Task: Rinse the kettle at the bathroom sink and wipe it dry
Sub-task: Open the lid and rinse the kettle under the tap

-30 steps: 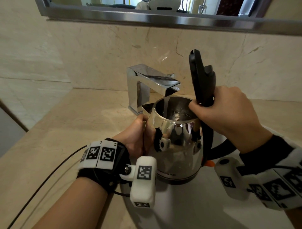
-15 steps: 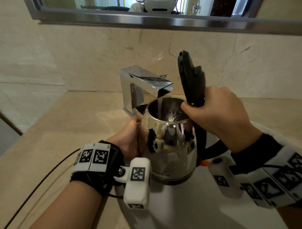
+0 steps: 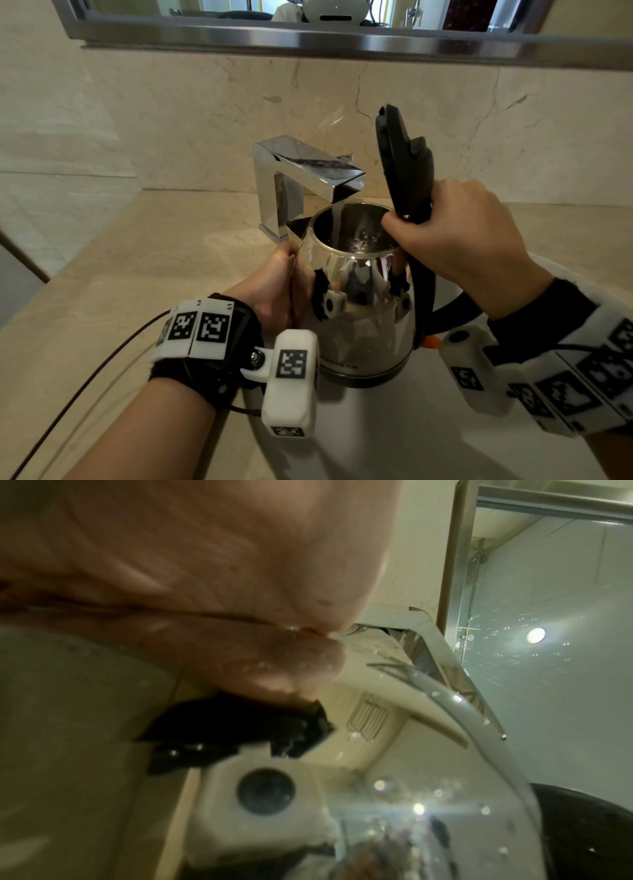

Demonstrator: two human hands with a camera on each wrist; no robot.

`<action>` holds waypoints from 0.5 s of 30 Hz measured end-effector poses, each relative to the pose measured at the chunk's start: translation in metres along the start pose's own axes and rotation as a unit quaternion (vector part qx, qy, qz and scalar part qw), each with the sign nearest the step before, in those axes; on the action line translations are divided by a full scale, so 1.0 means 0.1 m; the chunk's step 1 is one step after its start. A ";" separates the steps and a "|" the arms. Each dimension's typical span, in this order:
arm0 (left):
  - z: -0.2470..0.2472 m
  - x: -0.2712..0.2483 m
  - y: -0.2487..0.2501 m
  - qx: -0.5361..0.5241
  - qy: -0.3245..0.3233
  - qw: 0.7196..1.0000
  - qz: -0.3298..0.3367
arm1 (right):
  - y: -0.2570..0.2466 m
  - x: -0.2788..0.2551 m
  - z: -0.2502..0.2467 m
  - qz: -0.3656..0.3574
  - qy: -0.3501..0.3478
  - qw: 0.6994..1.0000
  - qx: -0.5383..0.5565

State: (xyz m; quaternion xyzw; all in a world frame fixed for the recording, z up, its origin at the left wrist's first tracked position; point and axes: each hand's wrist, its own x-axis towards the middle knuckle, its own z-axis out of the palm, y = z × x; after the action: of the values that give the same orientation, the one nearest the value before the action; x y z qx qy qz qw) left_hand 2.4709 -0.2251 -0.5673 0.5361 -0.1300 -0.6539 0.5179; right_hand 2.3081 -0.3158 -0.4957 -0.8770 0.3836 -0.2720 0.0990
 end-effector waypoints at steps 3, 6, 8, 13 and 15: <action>-0.03 0.03 0.00 -0.019 0.002 1.000 -0.010 | 0.00 0.01 0.00 0.002 -0.003 1.000 -0.003; -0.04 0.04 0.00 -0.018 0.001 1.000 -0.004 | 0.00 0.01 0.00 0.002 -0.005 1.000 -0.005; -0.03 0.03 0.00 -0.008 0.001 1.000 0.000 | 0.00 0.02 0.01 0.002 -0.008 1.000 -0.003; -0.03 0.03 -0.01 0.030 -0.010 0.999 -0.010 | 0.01 0.01 0.00 0.000 -0.006 1.000 0.001; -0.03 0.03 -0.01 0.027 -0.014 0.999 -0.012 | 0.01 0.01 0.00 -0.002 -0.002 1.000 0.003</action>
State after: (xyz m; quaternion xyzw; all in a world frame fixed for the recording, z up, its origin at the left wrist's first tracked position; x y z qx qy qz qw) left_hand 2.4734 -0.2262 -0.5712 0.5418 -0.1485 -0.6638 0.4938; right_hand 2.3084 -0.3172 -0.4958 -0.8782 0.3805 -0.2714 0.1020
